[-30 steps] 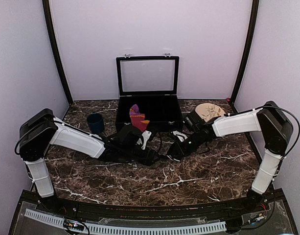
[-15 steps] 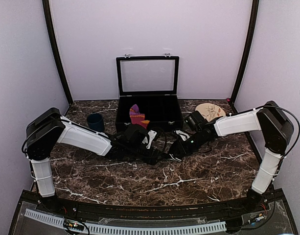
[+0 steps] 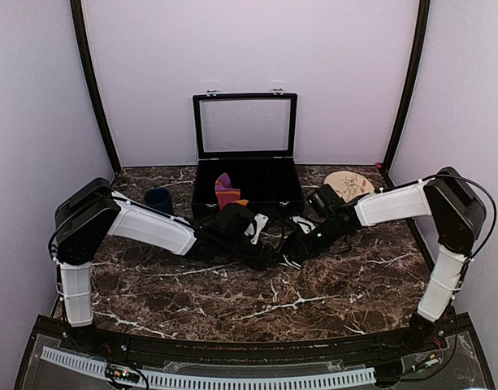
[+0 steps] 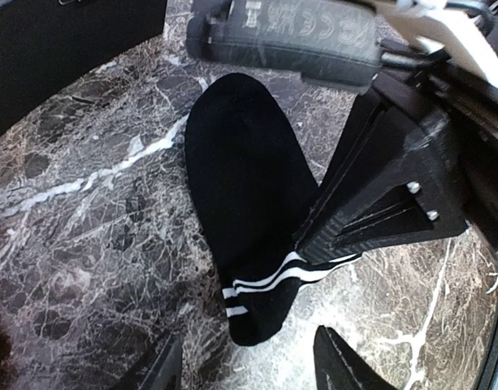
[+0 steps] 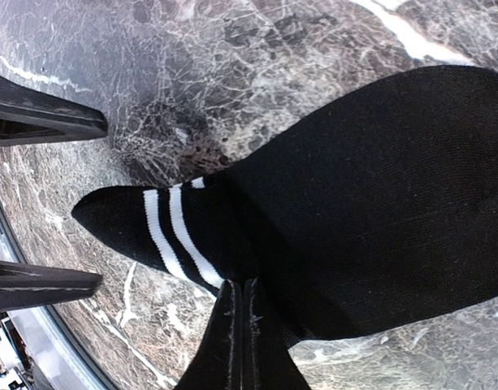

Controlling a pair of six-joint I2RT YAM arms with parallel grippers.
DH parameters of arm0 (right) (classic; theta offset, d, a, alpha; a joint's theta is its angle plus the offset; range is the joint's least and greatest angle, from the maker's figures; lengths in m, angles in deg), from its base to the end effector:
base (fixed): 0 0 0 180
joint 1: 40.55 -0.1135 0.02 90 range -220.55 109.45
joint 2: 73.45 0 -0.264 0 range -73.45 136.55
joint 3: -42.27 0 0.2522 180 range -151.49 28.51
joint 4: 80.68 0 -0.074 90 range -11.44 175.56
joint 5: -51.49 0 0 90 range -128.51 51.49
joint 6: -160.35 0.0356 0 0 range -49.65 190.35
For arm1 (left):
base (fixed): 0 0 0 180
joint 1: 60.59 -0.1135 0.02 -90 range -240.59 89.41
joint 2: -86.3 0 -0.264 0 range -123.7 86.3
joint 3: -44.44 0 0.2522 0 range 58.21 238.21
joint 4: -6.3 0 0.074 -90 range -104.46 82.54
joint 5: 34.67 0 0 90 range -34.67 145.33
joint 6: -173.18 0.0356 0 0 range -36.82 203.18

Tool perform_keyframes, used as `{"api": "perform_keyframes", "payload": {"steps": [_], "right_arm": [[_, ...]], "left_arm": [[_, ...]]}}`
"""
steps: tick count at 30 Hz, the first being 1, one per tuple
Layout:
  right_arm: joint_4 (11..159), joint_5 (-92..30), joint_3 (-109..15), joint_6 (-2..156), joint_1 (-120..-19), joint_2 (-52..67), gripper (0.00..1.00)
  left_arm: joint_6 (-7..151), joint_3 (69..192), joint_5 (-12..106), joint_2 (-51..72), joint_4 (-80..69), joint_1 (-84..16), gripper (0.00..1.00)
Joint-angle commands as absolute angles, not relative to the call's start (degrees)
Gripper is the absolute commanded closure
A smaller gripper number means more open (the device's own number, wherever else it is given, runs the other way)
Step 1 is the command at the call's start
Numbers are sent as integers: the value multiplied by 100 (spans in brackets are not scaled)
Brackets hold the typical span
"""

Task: Roll the socks
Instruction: Roll the sock at the center of the board.

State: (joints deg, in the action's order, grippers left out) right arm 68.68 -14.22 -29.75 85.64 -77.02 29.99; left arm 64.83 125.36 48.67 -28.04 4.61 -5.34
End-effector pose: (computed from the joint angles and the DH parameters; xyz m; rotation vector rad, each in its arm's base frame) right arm 0.2699 0.2177 0.1448 -0.6542 2.6928 0.8362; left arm 0.2410 -0.3547 0.1522 0.7968 2.1680 -0.8258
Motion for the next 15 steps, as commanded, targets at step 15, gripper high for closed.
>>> {"api": "perform_keyframes", "payload": {"steps": [15], "right_arm": [[6830,-1542,-2949,8459,-7616,3070,100]], "left_arm": [[6438,12898,4941,-3085,270,-513,42]]}}
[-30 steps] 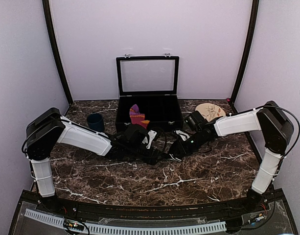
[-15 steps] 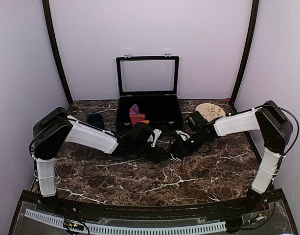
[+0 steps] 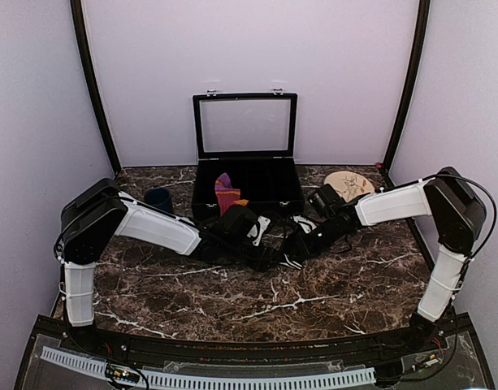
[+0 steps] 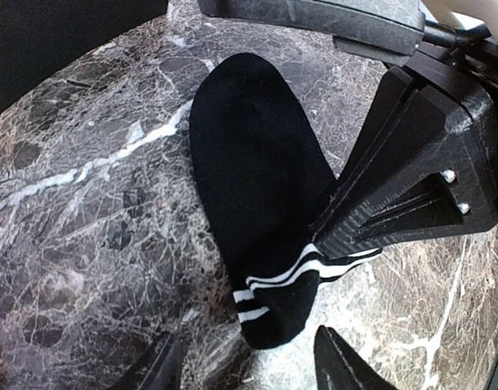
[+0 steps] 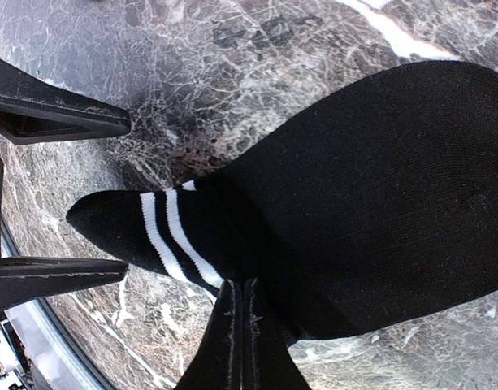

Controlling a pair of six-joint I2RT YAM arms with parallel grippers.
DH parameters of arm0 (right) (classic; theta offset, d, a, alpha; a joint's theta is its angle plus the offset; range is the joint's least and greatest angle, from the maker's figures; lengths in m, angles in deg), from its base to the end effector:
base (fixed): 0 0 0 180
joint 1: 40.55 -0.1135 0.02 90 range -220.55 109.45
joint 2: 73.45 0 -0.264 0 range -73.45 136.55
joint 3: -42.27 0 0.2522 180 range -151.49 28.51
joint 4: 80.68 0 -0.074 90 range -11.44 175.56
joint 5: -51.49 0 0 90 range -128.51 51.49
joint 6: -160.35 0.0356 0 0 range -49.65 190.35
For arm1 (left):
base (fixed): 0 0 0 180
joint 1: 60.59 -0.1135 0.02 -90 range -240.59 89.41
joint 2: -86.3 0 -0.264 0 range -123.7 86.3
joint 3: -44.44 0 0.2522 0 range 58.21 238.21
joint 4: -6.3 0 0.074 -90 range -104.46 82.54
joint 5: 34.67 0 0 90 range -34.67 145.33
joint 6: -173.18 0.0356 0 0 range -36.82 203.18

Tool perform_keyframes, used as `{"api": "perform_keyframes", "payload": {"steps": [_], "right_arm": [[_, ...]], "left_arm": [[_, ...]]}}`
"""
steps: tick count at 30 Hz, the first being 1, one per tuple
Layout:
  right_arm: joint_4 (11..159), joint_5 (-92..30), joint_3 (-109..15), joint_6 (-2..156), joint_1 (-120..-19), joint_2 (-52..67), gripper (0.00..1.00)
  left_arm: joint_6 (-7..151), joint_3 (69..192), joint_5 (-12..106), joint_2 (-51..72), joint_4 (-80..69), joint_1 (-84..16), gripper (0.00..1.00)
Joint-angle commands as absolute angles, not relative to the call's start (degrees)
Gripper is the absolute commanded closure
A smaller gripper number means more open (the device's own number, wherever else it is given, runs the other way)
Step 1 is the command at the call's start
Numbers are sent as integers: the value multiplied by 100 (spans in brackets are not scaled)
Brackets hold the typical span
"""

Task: Roll the socks
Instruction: Roll the sock at the center of the board.

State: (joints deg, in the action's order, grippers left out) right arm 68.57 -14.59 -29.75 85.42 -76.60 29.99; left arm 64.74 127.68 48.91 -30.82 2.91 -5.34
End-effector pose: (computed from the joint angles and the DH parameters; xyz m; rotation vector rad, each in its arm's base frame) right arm 0.2715 0.2155 0.1446 -0.6464 2.6935 0.8243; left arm 0.2457 -0.3611 0.1416 0.8025 2.2052 -0.8025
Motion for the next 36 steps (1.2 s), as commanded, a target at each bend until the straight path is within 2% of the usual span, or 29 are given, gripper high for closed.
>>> {"api": "perform_keyframes", "payload": {"steps": [1,36], "right_arm": [[6825,-1541,-2959,8457,-7615,3066,100],[6632,-1685,-3165,8371,-7658,3116,100]], "left_arm": [[6437,12922,4948,-3100,276,-513,42],[6024,13312,4884,-3406,184,-618,41]]}}
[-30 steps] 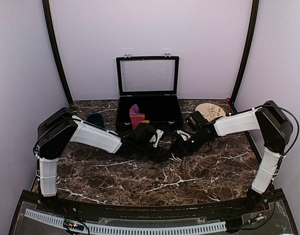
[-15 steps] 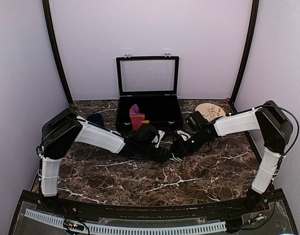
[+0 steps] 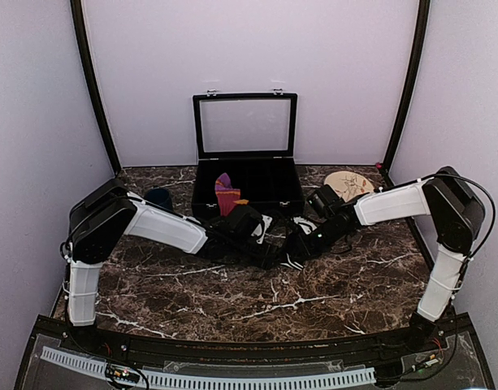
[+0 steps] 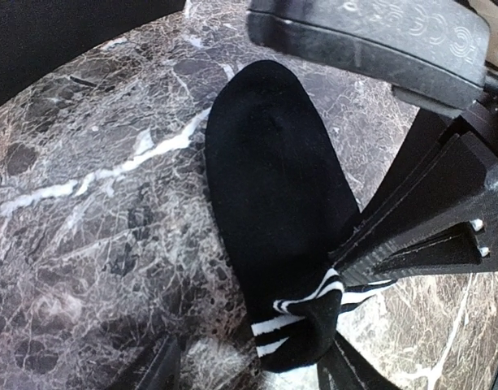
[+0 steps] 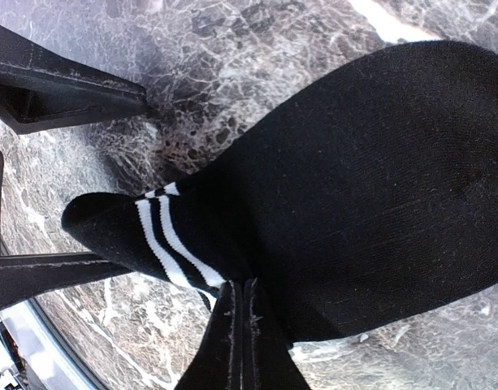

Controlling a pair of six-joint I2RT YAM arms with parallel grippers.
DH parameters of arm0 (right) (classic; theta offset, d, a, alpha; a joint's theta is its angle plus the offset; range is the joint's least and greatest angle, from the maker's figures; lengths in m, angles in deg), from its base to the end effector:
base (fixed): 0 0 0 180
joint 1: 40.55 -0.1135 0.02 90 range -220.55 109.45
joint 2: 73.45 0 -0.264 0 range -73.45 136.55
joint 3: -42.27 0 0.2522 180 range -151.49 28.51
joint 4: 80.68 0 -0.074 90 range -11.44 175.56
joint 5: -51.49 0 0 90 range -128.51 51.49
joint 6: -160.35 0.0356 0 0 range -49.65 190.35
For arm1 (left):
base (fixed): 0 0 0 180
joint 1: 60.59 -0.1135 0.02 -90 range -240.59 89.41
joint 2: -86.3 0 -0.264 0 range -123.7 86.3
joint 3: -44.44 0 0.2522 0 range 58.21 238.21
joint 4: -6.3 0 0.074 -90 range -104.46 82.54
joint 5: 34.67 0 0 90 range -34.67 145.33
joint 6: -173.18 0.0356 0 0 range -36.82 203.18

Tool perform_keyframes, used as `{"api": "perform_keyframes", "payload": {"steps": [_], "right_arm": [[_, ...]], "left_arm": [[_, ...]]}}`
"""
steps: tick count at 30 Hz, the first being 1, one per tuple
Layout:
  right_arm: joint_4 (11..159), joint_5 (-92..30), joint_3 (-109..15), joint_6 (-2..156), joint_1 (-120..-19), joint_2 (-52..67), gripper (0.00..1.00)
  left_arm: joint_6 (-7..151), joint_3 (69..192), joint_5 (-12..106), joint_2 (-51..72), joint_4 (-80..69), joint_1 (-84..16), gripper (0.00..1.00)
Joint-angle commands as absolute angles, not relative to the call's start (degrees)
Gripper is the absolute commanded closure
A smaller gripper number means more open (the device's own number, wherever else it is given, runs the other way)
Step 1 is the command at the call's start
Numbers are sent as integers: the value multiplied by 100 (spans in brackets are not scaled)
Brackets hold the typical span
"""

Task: Roll the socks
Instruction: Roll the sock at the center of the board.

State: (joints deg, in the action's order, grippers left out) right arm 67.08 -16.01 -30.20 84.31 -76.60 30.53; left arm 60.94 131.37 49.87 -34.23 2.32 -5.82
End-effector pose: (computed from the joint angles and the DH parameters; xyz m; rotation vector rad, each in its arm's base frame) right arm 0.2718 0.2147 0.1420 -0.6612 2.7122 0.7776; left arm 0.2573 -0.3703 0.1346 0.7133 2.2472 -0.8103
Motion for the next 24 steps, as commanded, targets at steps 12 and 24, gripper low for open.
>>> {"api": "perform_keyframes", "payload": {"steps": [12,24], "right_arm": [[6623,-1698,-3222,8356,-7702,3114,100],[6594,-1727,-3274,8362,-7764,3141,100]], "left_arm": [[5995,13413,4641,-3369,225,-618,41],[5938,13537,4979,-3571,27,-635,41]]}}
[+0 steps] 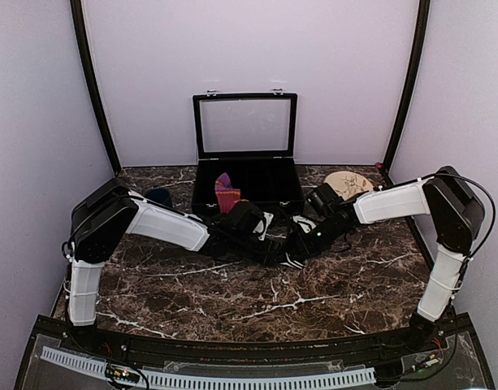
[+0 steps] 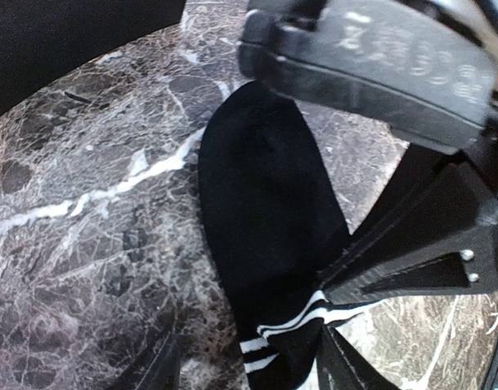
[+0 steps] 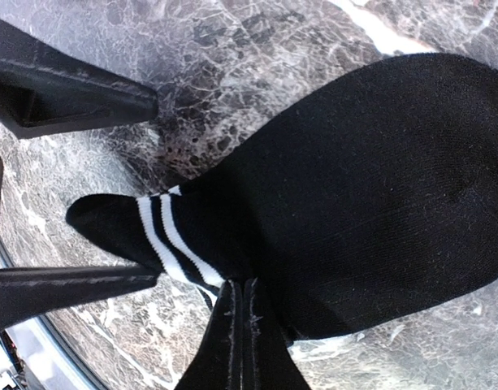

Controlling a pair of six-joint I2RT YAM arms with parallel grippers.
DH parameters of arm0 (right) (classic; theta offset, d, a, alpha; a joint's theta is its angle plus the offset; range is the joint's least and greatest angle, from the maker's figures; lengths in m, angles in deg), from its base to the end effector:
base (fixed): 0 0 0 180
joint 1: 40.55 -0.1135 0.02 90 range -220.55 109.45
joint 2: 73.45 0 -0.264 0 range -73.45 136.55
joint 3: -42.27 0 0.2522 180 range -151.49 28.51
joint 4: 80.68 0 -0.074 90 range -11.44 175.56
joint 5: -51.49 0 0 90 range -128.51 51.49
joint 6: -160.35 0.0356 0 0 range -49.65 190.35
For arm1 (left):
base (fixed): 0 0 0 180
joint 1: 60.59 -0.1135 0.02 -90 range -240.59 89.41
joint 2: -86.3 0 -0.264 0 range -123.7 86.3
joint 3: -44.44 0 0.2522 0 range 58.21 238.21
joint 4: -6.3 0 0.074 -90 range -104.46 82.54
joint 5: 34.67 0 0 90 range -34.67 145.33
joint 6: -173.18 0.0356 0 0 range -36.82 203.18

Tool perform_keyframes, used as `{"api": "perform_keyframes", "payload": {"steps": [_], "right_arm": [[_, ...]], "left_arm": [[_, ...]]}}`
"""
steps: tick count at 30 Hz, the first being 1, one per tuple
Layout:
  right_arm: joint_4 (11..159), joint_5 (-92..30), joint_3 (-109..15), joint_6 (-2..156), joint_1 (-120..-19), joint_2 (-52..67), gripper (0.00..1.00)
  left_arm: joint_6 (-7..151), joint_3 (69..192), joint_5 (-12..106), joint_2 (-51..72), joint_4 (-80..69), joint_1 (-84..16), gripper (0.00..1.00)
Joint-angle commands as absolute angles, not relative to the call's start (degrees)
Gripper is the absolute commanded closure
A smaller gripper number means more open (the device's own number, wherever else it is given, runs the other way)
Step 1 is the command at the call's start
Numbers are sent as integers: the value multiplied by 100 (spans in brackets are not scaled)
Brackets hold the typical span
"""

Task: Roll the socks
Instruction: Roll the sock at the center of the board.

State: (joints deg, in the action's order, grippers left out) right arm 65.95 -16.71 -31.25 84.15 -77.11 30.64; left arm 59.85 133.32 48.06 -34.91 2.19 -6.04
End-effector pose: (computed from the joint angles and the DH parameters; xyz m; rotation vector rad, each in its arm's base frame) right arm 0.2720 0.2182 0.1451 -0.6730 2.7129 0.7616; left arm 0.2619 -0.3756 0.1395 0.7045 2.2416 -0.8610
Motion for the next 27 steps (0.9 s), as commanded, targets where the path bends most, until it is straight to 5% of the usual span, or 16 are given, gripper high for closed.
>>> {"api": "perform_keyframes", "payload": {"steps": [1,8,12,22,27], "right_arm": [[6581,-1720,-3279,8363,-7768,3148,100],[6533,-1773,-3301,8354,-7799,3154,100],[6521,-1807,-3288,8354,-7816,3149,100],[6441,-1982,-3296,8318,-7865,3090,100],[6453,-2065,-3287,8325,-7861,3031,90]], "left_arm": [[5918,13545,4993,-3584,19,-643,41],[5916,13734,5032,-3715,-161,-671,47],[5914,13837,5070,-3783,-308,-671,63],[5885,13937,5117,-3849,-567,-662,84],[5819,13877,5102,-3867,-682,-646,93]]}}
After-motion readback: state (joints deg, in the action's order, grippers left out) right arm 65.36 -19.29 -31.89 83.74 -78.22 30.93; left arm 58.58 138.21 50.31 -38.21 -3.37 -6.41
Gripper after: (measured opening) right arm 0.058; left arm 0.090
